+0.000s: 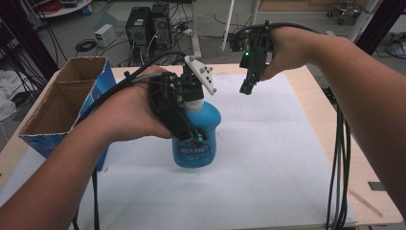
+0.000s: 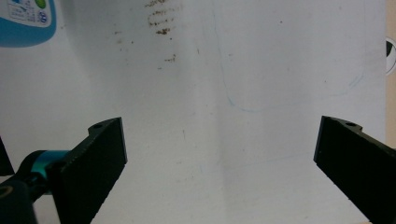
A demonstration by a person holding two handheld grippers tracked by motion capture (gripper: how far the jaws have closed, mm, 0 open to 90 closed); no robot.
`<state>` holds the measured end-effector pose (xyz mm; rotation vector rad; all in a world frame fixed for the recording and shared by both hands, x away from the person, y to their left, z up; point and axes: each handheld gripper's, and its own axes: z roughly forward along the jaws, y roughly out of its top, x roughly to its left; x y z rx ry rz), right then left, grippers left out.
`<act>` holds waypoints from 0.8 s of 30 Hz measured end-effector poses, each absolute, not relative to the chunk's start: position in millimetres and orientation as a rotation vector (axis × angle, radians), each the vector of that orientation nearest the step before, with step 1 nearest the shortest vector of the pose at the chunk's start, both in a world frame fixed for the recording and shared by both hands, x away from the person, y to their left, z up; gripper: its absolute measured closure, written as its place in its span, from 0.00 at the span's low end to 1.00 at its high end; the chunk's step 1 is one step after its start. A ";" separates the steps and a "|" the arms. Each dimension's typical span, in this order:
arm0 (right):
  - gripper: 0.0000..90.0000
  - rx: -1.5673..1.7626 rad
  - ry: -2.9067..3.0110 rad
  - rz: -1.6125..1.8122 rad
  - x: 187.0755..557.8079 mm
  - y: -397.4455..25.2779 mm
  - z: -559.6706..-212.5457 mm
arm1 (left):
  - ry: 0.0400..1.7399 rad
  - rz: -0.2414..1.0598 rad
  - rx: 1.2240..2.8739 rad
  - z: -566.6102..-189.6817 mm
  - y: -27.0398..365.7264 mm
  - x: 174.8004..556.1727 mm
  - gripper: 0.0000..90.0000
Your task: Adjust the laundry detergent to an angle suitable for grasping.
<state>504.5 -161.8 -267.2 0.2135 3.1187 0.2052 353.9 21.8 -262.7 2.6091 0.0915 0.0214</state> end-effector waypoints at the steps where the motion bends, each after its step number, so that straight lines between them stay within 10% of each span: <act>1: 0.02 0.208 3.121 0.206 504.4 -159.5 -268.1 | 0.090 0.017 2.608 -262.8 23.1 352.5 0.48; 24: 0.02 0.120 3.147 0.160 500.2 -128.0 -279.1 | -0.280 -0.108 2.605 -255.9 58.4 334.0 0.48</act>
